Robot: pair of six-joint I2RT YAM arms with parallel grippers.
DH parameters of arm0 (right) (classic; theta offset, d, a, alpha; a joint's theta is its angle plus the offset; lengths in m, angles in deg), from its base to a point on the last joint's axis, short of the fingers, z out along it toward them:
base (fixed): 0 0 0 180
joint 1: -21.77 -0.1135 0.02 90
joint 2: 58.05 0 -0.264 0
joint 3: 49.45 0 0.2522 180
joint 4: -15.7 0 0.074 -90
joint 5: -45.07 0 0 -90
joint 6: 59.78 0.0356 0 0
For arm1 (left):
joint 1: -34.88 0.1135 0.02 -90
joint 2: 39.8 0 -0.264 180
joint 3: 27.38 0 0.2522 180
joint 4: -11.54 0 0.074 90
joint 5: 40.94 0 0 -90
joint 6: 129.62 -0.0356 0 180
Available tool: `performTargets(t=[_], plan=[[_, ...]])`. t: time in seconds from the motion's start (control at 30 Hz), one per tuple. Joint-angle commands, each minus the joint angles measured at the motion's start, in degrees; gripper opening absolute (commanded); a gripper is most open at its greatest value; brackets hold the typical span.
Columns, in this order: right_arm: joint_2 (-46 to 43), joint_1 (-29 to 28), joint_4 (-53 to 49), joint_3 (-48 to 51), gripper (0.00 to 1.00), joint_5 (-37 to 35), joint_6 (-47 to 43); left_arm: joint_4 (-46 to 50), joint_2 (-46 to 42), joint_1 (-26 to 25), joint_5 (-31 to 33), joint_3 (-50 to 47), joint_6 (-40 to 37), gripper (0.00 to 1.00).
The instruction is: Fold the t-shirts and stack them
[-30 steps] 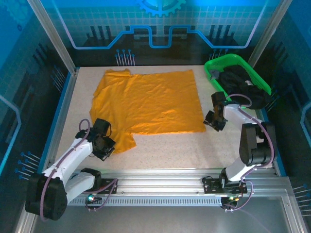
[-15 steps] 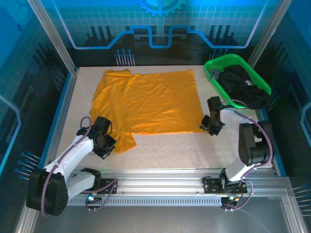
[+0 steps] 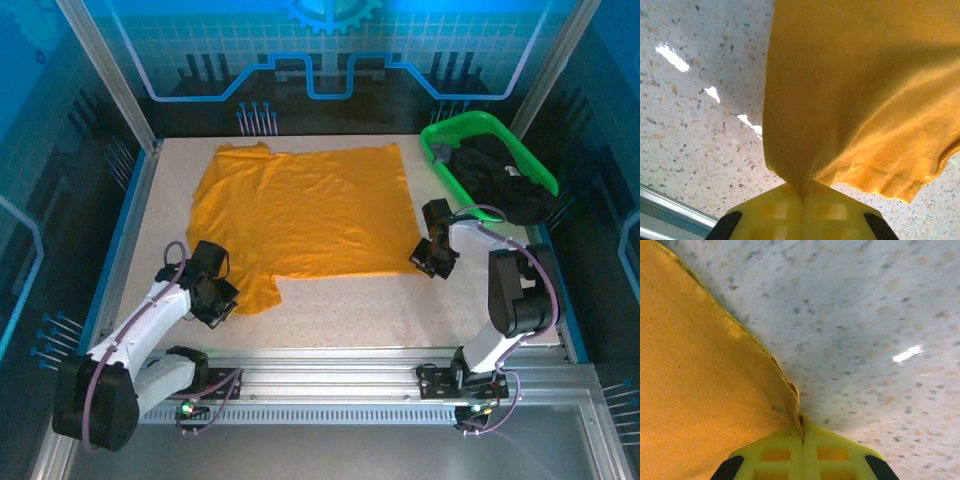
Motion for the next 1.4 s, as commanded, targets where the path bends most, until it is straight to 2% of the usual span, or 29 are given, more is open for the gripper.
performTargets(t=[0.0,0.23,0.37,0.43,0.57,0.73,1.0,1.37], plan=[[-6.1,0.9,-6.9,1.6,0.0,-6.1,0.1,3.8,-0.9,0.2,-3.4,1.2,-1.0,0.0],[-14.7,1.8,-11.1,9.8,0.0,-5.9,0.4,4.4,-4.8,-4.5,-8.5,-2.6,4.0,0.0],[-17.0,2.6,-9.8,11.6,0.0,-4.3,-0.3,3.3,-7.6,-5.8,-7.0,-1.2,5.0,0.0],[-16.4,3.1,-10.2,10.1,0.0,-3.8,-1.0,-0.2,-7.6,-5.9,-6.1,1.1,4.2,0.0],[-15.0,5.0,-10.8,6.8,0.0,-1.6,-2.0,-6.7,-2.0,-5.7,-5.7,8.3,1.3,0.0],[-12.0,7.2,-11.8,1.5,0.0,2.5,-1.9,-9.4,8.4,-3.3,-5.9,18.8,-2.7,0.0],[-6.5,7.2,-13.4,-9.4,0.0,3.8,0.9,-11.4,21.4,1.1,-7.1,33.4,-7.8,0.0],[3.1,7.2,-16.8,-19.0,0.0,-0.1,4.0,-14.5,25.3,5.5,-5.9,39.6,-12.1,0.0]])
